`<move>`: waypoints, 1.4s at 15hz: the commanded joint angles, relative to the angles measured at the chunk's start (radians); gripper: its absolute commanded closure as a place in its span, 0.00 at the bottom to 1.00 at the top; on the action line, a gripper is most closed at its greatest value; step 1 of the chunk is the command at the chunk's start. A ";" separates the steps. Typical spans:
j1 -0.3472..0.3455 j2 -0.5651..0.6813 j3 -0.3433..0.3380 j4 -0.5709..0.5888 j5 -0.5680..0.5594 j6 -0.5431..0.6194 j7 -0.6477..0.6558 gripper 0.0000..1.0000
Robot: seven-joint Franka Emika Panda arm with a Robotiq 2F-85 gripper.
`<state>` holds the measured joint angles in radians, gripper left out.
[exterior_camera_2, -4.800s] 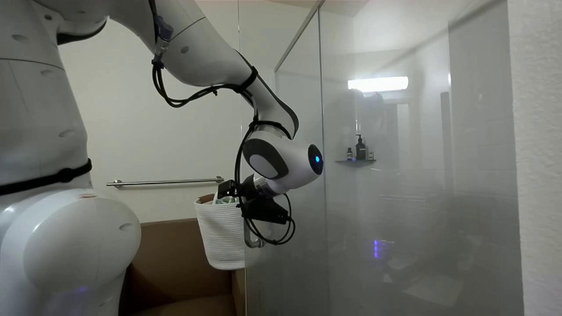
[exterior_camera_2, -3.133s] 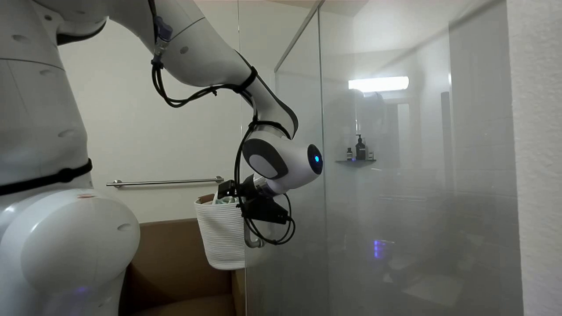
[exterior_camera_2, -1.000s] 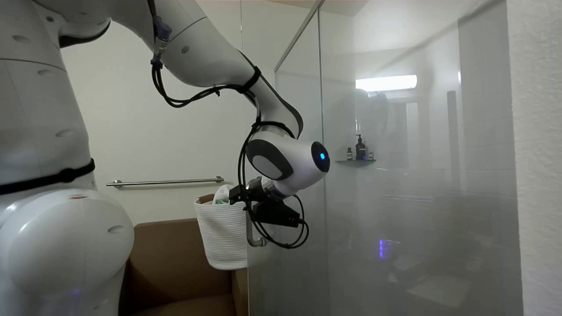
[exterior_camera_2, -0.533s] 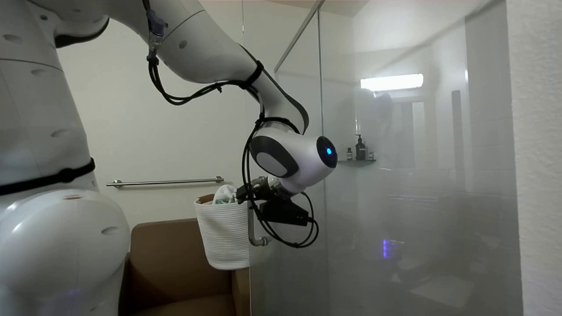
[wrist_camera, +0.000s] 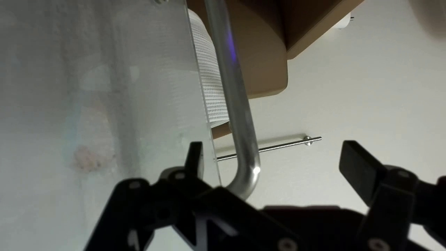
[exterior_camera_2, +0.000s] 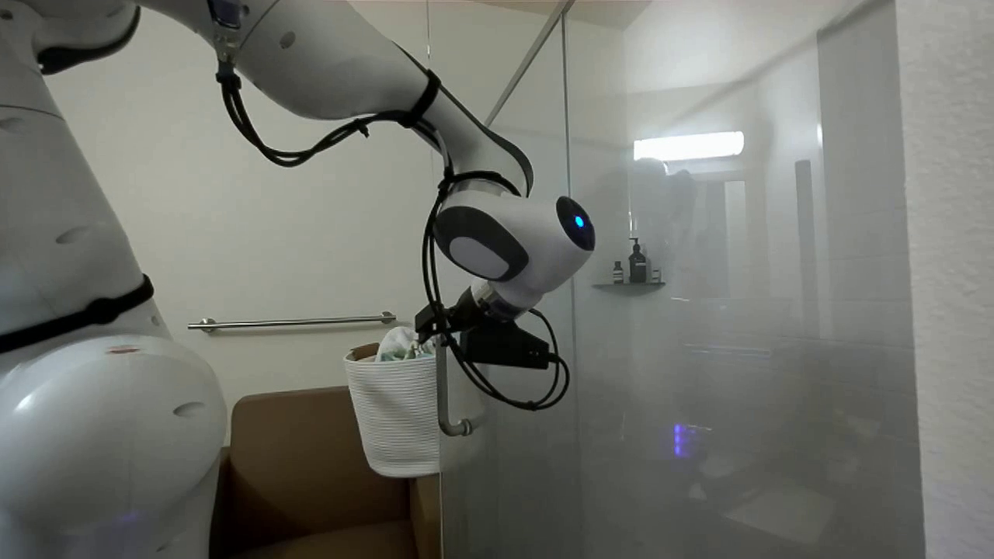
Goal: Open the door
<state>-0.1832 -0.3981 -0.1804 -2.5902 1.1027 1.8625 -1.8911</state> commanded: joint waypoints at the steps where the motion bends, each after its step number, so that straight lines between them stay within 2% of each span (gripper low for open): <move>1: -0.017 -0.113 0.007 -0.009 -0.089 -0.050 0.105 0.00; 5: -0.011 -0.179 0.000 -0.005 -0.130 -0.089 0.154 0.00; 13: -0.009 -0.222 0.009 0.001 -0.183 -0.072 0.173 0.00; 18: -0.012 -0.251 0.006 0.013 -0.294 -0.083 0.211 0.00; 21: -0.006 -0.280 0.009 0.035 -0.400 -0.078 0.240 0.00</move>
<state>-0.1834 -0.6397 -0.1809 -2.5752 0.7942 1.7867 -1.7021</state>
